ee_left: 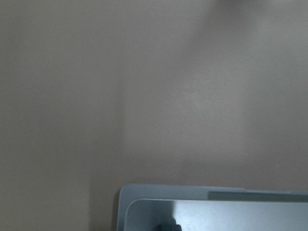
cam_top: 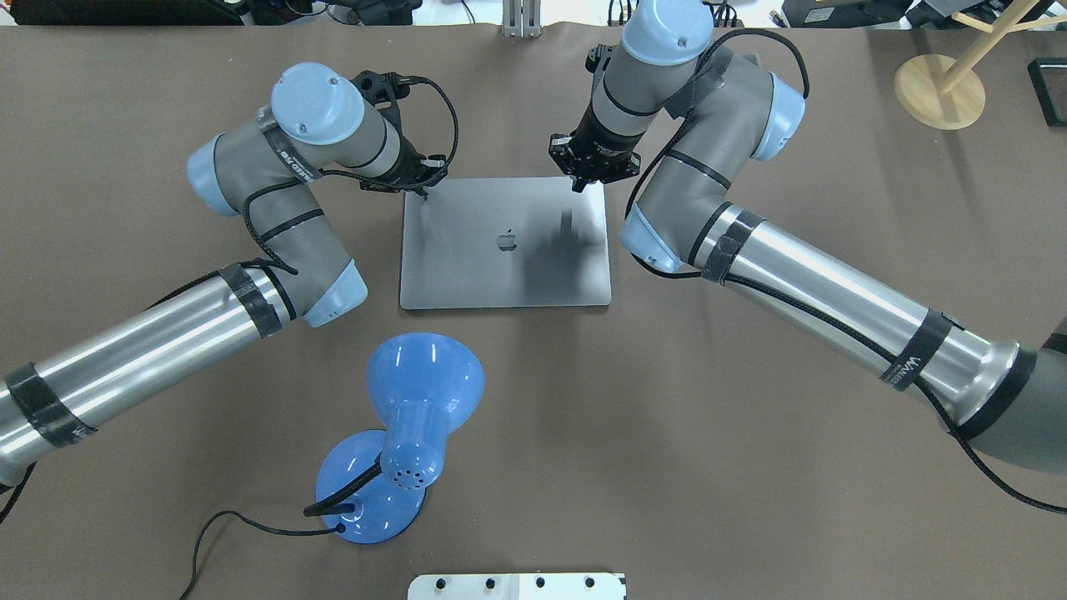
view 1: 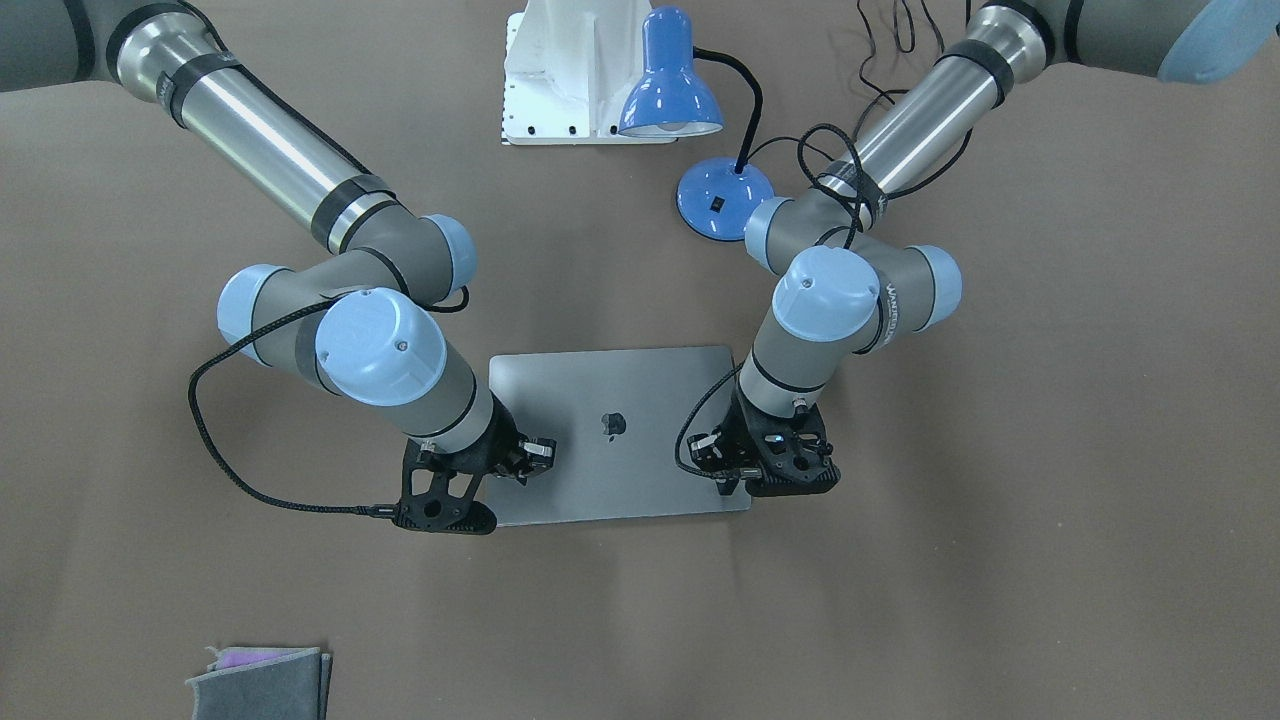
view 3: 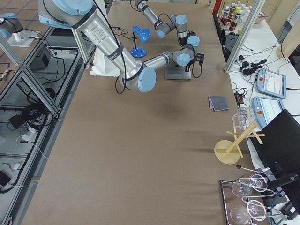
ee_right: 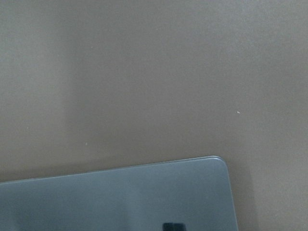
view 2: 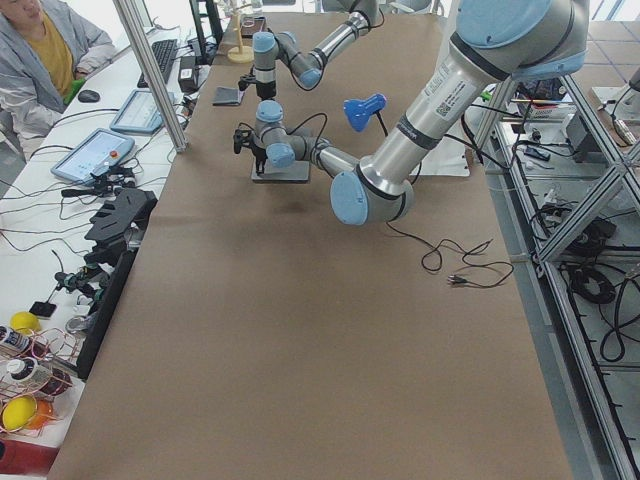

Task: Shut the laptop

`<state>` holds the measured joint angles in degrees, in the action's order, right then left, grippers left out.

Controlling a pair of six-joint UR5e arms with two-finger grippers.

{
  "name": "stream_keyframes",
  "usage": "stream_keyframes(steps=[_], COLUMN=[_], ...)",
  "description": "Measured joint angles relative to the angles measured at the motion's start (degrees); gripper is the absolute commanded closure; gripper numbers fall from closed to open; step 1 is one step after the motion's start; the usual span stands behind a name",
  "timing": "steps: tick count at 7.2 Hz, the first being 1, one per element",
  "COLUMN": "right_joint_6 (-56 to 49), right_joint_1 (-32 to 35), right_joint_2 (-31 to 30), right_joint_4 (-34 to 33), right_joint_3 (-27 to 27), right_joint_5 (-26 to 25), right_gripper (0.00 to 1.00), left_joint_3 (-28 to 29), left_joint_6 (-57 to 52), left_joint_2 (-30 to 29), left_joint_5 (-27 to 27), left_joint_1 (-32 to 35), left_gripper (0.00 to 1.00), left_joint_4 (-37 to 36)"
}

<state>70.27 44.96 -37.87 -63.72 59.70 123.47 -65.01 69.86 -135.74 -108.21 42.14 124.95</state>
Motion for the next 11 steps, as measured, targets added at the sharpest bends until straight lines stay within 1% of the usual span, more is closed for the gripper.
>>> stream_keyframes(steps=[1,2,3,4,5,6,7,8,9,10,11], right_joint_6=[0.23,0.41,0.28,-0.56,-2.75,-7.19,-12.35,-18.48,-25.35,-33.41,-43.32], right_joint_1=[0.06,0.67,2.35,4.99,8.25,12.38,16.49,20.11,23.00,25.85,29.06], right_joint_2=[0.08,-0.15,-1.76,-6.13,-12.69,-19.69,-25.68,-32.45,-38.45,-43.25,-46.19], right_joint_4=[0.23,0.39,0.34,0.12,-0.06,-0.48,-1.36,-2.60,-4.29,-7.49,-12.73], right_joint_3=[-0.06,0.71,3.10,8.10,14.70,20.92,25.40,29.46,32.64,35.22,36.87], right_joint_5=[0.38,1.50,4.12,7.37,9.93,12.98,16.05,17.79,18.20,17.75,16.21], right_gripper=[0.00,0.00,0.00,0.00,0.00,0.00,0.00,0.00,0.00,0.00,0.00], left_joint_3=[-2.11,-5.54,-10.31,-16.74,-24.56,-32.14,-37.68,-41.14,-41.63,-40.42,-38.37], left_joint_6=[-0.13,-0.27,-1.62,-5.82,-12.36,-20.05,-27.22,-35.76,-45.61,-55.54,-63.70], left_joint_2=[0.49,1.87,4.29,8.43,14.66,22.36,30.10,38.17,43.95,48.41,51.94], left_joint_5=[-0.09,-1.45,-5.15,-9.34,-12.02,-13.90,-15.86,-17.42,-18.07,-18.79,-19.68], left_joint_1=[0.15,0.91,3.07,6.15,9.11,12.40,16.01,20.04,24.19,28.87,33.35], left_gripper=[0.02,0.02,0.02,0.02,0.02,0.02,0.02,0.02,0.02,0.02,0.02], left_joint_4=[-0.31,-1.80,-5.01,-9.10,-13.41,-16.87,-18.54,-19.10,-19.34,-19.55,-19.67])
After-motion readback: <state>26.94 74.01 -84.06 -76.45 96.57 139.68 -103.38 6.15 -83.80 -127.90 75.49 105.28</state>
